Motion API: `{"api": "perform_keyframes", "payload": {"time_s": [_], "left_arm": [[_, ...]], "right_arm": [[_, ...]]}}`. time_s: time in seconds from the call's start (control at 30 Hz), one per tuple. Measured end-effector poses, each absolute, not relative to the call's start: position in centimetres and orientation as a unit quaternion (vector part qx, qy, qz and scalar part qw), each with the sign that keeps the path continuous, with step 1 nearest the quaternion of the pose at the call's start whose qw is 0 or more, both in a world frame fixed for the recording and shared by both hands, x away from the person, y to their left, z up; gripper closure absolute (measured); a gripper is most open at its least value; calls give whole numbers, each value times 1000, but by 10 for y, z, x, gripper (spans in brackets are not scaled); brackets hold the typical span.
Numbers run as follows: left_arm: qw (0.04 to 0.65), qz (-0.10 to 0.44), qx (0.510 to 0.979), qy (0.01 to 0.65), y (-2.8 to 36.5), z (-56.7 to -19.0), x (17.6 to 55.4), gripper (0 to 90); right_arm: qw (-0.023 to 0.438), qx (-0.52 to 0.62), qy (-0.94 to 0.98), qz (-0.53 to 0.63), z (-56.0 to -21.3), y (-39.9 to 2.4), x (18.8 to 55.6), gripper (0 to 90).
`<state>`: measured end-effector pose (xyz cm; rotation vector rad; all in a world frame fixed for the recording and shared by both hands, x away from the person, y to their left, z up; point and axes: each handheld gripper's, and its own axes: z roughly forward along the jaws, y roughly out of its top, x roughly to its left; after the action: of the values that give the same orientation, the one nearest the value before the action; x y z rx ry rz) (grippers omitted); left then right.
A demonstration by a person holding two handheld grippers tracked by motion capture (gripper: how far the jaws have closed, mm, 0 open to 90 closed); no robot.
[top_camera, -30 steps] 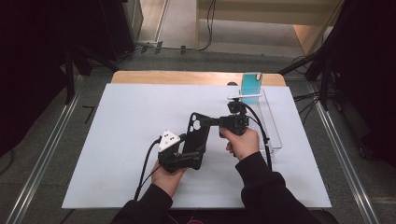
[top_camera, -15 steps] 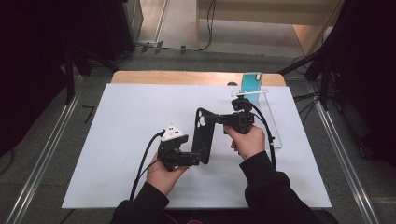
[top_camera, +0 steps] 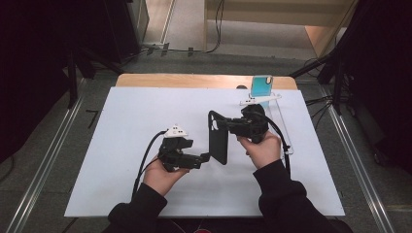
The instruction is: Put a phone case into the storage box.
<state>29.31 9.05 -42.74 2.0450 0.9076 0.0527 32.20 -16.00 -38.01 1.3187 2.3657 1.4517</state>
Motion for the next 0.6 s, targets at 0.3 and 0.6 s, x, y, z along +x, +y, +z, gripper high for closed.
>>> {"api": "perform_keyframes", "payload": {"time_s": [0.3,0.6], "left_arm": [[442,9,828,346,103,-417,301,192],[457,-5,825,333,113,-409,308,220]], "right_arm": [[49,359,801,477,-380,-169,311,773],[15,322,805,498,-383,-188,304,773]]}}
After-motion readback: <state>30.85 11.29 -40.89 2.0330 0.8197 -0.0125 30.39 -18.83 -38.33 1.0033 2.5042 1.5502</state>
